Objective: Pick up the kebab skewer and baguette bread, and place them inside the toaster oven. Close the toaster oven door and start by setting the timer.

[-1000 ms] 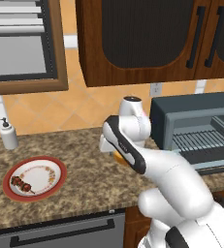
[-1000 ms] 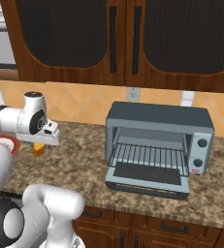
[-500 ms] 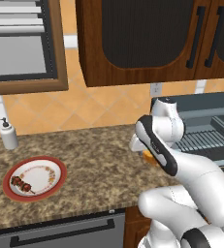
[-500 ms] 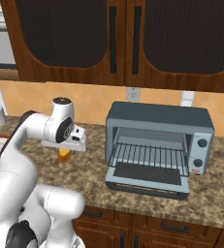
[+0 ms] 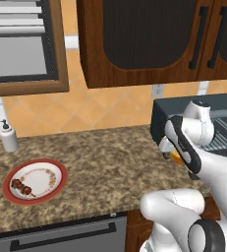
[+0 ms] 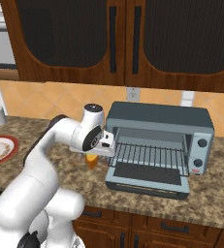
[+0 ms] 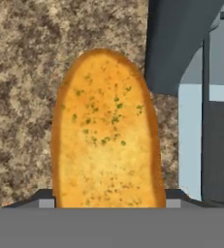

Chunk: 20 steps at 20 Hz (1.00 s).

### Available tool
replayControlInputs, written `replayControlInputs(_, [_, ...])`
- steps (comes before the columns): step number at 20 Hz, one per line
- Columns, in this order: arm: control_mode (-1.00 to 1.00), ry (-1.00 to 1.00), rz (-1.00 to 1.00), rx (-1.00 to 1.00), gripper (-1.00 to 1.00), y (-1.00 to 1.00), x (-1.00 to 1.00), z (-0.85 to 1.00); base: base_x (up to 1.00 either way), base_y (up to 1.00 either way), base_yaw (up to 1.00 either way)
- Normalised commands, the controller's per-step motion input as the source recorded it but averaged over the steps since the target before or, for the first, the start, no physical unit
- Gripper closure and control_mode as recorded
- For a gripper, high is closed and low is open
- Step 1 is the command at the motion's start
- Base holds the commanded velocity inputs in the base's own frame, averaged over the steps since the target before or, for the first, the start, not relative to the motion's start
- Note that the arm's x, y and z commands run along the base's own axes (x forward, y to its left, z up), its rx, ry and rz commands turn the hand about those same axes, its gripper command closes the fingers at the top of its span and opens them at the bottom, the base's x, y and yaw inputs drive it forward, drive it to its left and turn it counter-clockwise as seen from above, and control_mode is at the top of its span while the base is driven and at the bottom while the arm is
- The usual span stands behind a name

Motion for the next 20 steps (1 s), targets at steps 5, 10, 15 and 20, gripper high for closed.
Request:
replayControlInputs(5, [-1.00, 0.00, 0.00, 0.00, 1.00, -1.00, 0.34, 0.07, 0.00, 0.00, 0.00])
replayControlInputs(10, [-1.00, 0.00, 0.00, 0.00, 1.00, -0.91, 0.44, 0.01, 0.00, 0.00, 0.00])
replayControlInputs(15, [-1.00, 0.00, 0.00, 0.00, 1.00, -0.75, 0.46, 0.00, 0.00, 0.00, 0.00])
replayControlInputs(20, [-1.00, 0.02, 0.00, 0.00, 1.00, -0.11, 0.20, -0.02, 0.00, 0.00, 0.00])
